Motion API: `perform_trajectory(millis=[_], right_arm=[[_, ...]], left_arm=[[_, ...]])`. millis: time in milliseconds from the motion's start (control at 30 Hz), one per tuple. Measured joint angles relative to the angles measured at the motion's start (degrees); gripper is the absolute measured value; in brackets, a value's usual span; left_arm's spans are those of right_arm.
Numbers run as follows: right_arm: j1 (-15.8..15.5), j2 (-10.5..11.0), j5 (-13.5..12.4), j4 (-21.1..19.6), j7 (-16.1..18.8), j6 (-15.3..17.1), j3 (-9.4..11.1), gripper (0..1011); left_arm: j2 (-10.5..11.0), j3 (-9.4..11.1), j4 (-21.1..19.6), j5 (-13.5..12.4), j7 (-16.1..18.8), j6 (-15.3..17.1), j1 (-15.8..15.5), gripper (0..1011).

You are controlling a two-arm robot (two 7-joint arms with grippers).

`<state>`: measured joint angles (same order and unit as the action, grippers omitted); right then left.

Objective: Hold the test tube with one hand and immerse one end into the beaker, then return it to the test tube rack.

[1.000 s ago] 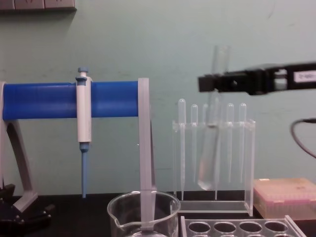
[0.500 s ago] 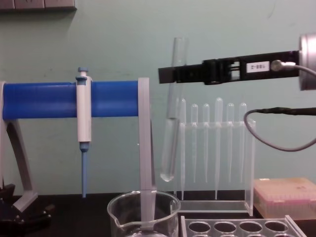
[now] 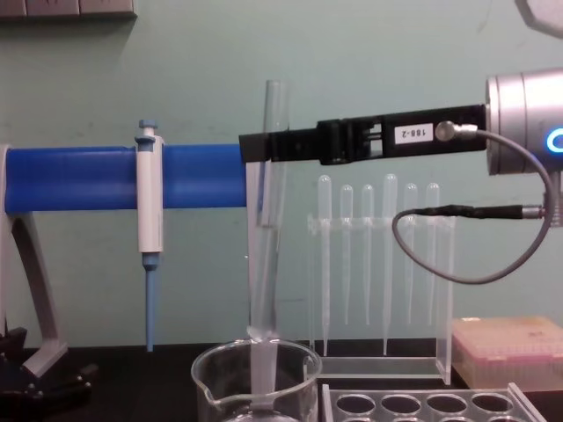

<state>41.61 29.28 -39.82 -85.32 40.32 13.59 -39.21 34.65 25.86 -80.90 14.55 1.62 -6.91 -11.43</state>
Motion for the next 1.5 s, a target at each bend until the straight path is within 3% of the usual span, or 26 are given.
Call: perform_trajectory(millis=[567,1167,1500], right_arm=[[-0.64,-0.2,-0.19,2.11,0.32,-1.14,-1.69,241],[-1.7,-2.7,4.25,6.88,0.95,-5.1,-3.26,241],[-2.4,-3.41,5.97,7.87,1.31,-5.14,-3.62,241]], left_arm=[[0.0,0.0,0.0,0.0,0.0,0.0,0.0,1000],[0.0,0.0,0.0,0.0,0.0,0.0,0.0,1000],[0.0,0.0,0.0,0.0,0.0,0.0,0.0,1000]])
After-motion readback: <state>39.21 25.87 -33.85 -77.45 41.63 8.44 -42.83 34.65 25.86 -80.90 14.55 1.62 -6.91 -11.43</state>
